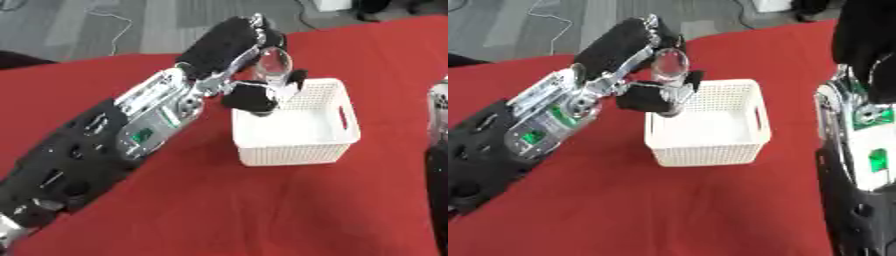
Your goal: Pick up objects on the table and place them in the box.
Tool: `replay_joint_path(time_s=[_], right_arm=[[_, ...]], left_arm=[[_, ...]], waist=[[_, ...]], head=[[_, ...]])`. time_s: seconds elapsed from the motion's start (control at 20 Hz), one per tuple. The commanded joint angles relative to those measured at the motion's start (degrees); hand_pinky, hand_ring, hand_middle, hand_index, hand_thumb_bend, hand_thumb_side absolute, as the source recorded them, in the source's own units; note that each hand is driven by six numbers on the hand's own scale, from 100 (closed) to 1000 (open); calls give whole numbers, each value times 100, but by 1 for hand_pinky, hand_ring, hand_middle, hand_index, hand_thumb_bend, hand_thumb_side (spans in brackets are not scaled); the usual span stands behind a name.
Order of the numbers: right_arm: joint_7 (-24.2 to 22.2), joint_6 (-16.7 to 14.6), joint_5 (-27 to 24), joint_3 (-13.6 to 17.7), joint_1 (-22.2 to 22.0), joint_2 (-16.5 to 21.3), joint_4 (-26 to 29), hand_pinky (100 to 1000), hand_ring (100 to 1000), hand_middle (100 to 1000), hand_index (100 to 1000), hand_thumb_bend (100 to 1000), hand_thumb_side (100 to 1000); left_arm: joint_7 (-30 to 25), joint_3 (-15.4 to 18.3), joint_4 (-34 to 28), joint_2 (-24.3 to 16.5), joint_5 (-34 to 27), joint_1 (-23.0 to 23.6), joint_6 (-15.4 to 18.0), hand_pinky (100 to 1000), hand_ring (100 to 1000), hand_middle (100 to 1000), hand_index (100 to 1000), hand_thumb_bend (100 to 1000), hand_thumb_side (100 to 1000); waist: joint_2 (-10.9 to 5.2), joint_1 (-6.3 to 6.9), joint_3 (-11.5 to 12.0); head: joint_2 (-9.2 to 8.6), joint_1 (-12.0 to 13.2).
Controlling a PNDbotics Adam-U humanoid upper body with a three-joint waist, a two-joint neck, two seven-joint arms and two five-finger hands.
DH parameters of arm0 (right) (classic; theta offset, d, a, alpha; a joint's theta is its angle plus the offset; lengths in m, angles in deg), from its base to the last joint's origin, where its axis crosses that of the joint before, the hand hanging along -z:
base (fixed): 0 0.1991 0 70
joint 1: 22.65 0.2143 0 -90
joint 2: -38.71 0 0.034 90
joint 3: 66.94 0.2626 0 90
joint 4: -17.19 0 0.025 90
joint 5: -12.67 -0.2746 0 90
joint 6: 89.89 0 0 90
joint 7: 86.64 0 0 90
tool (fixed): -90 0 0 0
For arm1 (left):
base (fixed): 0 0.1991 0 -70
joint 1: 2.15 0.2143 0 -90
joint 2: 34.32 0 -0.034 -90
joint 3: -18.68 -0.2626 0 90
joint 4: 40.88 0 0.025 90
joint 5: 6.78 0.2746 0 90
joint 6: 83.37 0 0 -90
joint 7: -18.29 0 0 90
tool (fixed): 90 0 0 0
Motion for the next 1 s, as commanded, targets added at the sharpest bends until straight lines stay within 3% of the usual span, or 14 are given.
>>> replay_joint_path(time_s=[0.05,0.25,0.3,0.35,0.4,0.45,0.5,0.6,0.7,1.0], right_arm=[[-38,13,-32,-11,102,-42,74,315,328,319,509,100,979],[-69,44,-43,-10,119,-85,74,313,326,318,507,100,979],[-80,46,-44,-13,122,-87,74,313,326,318,508,100,979],[-90,47,-48,-16,125,-86,74,313,326,318,508,100,979],[-96,46,-52,-16,126,-83,74,313,326,318,508,100,979],[-101,45,-56,-17,125,-78,74,313,326,318,509,100,978],[-105,45,-60,-16,123,-75,74,313,326,318,509,100,978],[-109,44,-64,-10,115,-62,74,313,326,317,508,100,978],[-116,45,-63,-8,106,-46,74,312,325,317,509,100,978],[-108,58,-18,51,14,55,74,309,324,315,509,100,978]], left_arm=[[194,-10,179,61,87,-28,285,100,100,100,164,100,672],[173,-21,497,129,348,49,422,100,100,100,167,100,672],[66,-55,602,135,440,68,446,100,100,234,248,100,565],[-201,-119,742,133,606,80,475,100,304,424,414,100,463],[-628,-178,907,129,868,85,483,678,654,740,700,100,670],[-1189,-213,1082,143,1197,90,454,919,865,896,847,100,767],[-1762,-213,1197,177,1517,89,441,978,942,948,899,179,824],[-2633,-149,1234,231,1921,89,472,1000,1000,982,941,244,911],[-3041,-67,1141,239,2034,86,479,1000,1000,993,945,268,955],[-2882,190,189,-60,1405,-80,121,983,984,998,958,166,1000]], waist=[[-56,-43,-20],[-34,-59,-55],[-32,-57,-59],[-31,-56,-61],[-33,-54,-61],[-35,-54,-61],[-37,-55,-58],[-41,-59,-43],[-41,-63,-26],[-76,-55,107]], head=[[-4,27],[-4,-46],[-4,-28],[-4,-16],[-4,-9],[-4,4],[-4,21],[-4,41],[-4,54],[-4,217]])
